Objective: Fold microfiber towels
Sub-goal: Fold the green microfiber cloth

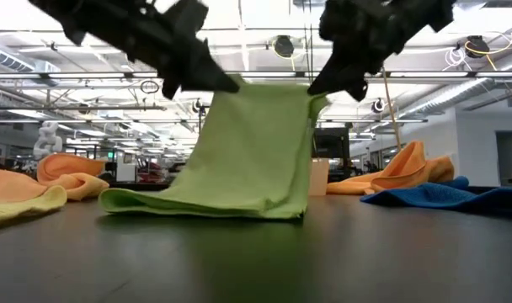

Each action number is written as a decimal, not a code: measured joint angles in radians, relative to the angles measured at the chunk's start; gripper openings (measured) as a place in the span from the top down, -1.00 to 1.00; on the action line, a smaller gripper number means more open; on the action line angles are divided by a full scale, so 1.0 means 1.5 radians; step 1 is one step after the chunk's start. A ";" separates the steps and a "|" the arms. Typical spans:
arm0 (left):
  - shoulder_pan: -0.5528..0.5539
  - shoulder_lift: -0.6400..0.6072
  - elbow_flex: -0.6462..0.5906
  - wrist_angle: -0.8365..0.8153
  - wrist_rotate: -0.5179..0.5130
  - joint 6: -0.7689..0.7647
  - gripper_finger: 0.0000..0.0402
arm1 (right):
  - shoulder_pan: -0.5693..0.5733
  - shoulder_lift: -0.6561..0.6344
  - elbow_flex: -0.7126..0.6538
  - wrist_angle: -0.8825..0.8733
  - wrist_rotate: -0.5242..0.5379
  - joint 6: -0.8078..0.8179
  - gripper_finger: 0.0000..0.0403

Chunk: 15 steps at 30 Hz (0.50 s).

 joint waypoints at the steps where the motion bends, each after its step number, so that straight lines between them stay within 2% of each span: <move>1: 0.010 -0.001 -0.008 0.010 0.000 0.019 0.98 | -0.006 0.009 0.000 0.009 0.000 -0.014 1.00; 6: 0.068 -0.002 -0.030 0.021 0.007 0.042 0.98 | -0.040 0.035 0.000 0.054 0.003 -0.057 1.00; 10: 0.104 -0.002 -0.050 0.052 0.053 0.061 0.99 | -0.062 0.037 0.001 0.064 0.005 -0.074 1.00; 15: 0.107 -0.002 -0.090 0.115 0.089 0.089 0.99 | -0.042 0.040 0.001 0.081 0.001 -0.074 1.00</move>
